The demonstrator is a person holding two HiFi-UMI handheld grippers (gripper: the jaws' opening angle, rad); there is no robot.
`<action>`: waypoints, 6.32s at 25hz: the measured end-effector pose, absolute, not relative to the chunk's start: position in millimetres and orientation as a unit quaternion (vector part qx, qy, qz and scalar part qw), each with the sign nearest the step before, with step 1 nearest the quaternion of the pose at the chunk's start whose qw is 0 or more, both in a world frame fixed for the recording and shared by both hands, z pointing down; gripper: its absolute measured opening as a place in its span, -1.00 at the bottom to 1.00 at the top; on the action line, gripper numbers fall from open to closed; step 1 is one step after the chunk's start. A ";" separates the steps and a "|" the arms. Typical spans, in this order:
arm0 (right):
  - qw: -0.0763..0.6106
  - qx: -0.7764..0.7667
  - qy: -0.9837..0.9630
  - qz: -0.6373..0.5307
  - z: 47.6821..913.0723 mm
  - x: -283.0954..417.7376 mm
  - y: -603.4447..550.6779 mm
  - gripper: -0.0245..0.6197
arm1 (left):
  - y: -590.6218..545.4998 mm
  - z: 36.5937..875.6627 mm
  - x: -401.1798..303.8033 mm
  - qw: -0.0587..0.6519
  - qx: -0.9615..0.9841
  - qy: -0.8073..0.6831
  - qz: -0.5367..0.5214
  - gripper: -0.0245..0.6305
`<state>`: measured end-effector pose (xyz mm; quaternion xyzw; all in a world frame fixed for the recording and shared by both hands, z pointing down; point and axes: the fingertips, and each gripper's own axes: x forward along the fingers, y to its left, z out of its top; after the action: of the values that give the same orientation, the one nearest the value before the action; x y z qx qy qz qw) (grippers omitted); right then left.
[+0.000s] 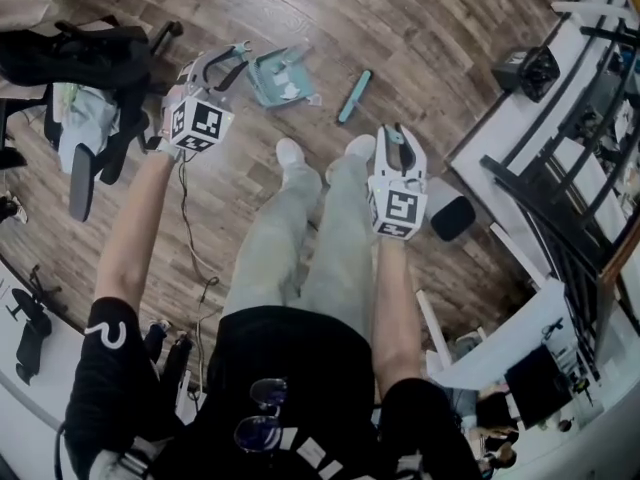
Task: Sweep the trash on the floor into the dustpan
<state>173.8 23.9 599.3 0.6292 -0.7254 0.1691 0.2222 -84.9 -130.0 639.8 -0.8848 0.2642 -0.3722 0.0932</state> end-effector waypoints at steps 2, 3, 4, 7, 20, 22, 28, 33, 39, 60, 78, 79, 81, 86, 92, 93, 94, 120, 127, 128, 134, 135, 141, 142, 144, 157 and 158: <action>0.216 0.637 -0.720 0.171 598.1 181.0 21.2 -0.66 | -139.8 640.4 -86.8 0.095 -0.882 0.265 -0.377 -0.46; 0.212 0.642 -0.717 0.172 597.4 185.1 19.3 -0.66 | -143.7 640.5 -89.2 0.094 -0.880 0.268 -0.379 -0.46; 0.209 0.646 -0.714 0.171 596.6 188.6 17.6 -0.66 | -146.1 640.4 -92.5 0.091 -0.879 0.273 -0.381 -0.46; 0.211 0.646 -0.714 0.170 596.7 193.5 14.3 -0.66 | -142.1 643.9 -108.0 0.085 -0.874 0.283 -0.385 -0.47; 0.207 0.611 -0.741 0.188 595.4 204.2 13.3 -0.65 | -138.3 665.8 -131.5 0.019 -0.836 0.327 -0.441 -0.41; 0.205 0.606 -0.745 0.186 594.2 209.7 15.1 -0.65 | -138.7 664.9 -125.9 0.003 -0.831 0.338 -0.442 -0.40; 0.190 0.596 -0.758 0.184 592.0 232.0 15.6 -0.65 | -143.1 662.6 -112.7 -0.009 -0.824 0.358 -0.440 -0.40; 0.177 0.606 -0.751 0.192 593.3 251.5 17.6 -0.65 | -160.4 659.6 -90.7 0.022 -0.842 0.332 -0.424 -0.40; 0.187 0.636 -0.724 0.191 596.4 222.5 28.7 -0.65 | -181.9 660.0 -74.7 0.063 -0.874 0.262 -0.406 -0.40; 0.185 0.778 -0.548 0.247 612.1 95.4 59.8 -0.65 | -227.7 647.0 -58.8 0.153 -0.926 0.035 -0.344 -0.42; 0.015 0.781 -0.565 0.265 607.3 33.5 -45.1 -0.56 | -214.4 643.2 -70.9 0.135 -0.934 0.048 -0.327 -0.44; 0.010 0.776 -0.573 0.265 605.2 28.6 -48.2 -0.56 | -214.0 642.8 -71.5 0.135 -0.935 0.048 -0.325 -0.44; -0.003 0.768 -0.584 0.263 599.7 24.3 -51.8 -0.57 | -213.0 642.5 -71.7 0.135 -0.936 0.045 -0.322 -0.45; 0.001 0.774 -0.581 0.253 590.6 36.7 -43.4 -0.60 | -210.4 642.2 -75.2 0.140 -0.937 0.040 -0.319 -0.45; 0.030 0.804 -0.549 0.225 570.8 75.2 -13.1 -0.65 | -207.9 642.2 -76.2 0.144 -0.936 0.039 -0.318 -0.45; 0.032 0.808 -0.545 0.222 567.4 81.1 -7.3 -0.65 | -207.8 642.2 -75.5 0.144 -0.936 0.040 -0.319 -0.45; 0.037 0.809 -0.543 0.219 564.4 85.7 -2.2 -0.65 | -207.8 642.2 -74.9 0.145 -0.936 0.040 -0.319 -0.45; 0.064 0.704 -0.666 0.240 574.5 15.3 -21.4 -0.65 | -205.1 645.3 -79.3 0.147 -0.933 0.048 -0.325 -0.46; 0.098 0.729 -0.646 0.203 558.4 66.3 -6.8 -0.66 | -203.9 645.0 -79.5 0.147 -0.932 0.049 -0.327 -0.46; 0.102 0.734 -0.641 0.199 559.2 78.3 -6.1 -0.66 | -204.1 644.8 -79.5 0.147 -0.932 0.050 -0.327 -0.46; 0.146 0.753 -0.619 0.168 574.8 144.5 -29.6 -0.66 | -203.6 646.2 -81.5 0.148 -0.932 0.052 -0.326 -0.46; 0.153 0.755 -0.615 0.166 578.1 152.7 -36.7 -0.65 | -204.0 646.3 -81.4 0.148 -0.933 0.052 -0.325 -0.46; 0.162 0.750 -0.615 0.180 610.7 166.5 -77.3 -0.64 | -204.3 645.0 -77.7 0.150 -0.933 0.054 -0.324 -0.46; 0.155 0.745 -0.621 0.188 615.5 160.2 -81.4 -0.64 | -204.3 644.8 -77.6 0.150 -0.933 0.054 -0.324 -0.46; 0.135 0.732 -0.636 0.203 620.1 141.1 -87.4 -0.63 | -204.4 644.5 -77.6 0.149 -0.933 0.054 -0.323 -0.46; 0.084 0.633 -0.730 0.242 610.9 52.7 -84.1 -0.61 | -201.7 644.8 -79.4 0.142 -0.932 0.057 -0.329 -0.45; 0.085 0.636 -0.728 0.241 610.8 55.4 -83.5 -0.61 | -200.9 644.9 -79.9 0.141 -0.932 0.057 -0.330 -0.45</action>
<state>55.4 -83.5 610.8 0.6363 -0.7278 0.2412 0.0850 -79.9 -200.9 644.9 -0.9316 0.0569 -0.3303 0.1407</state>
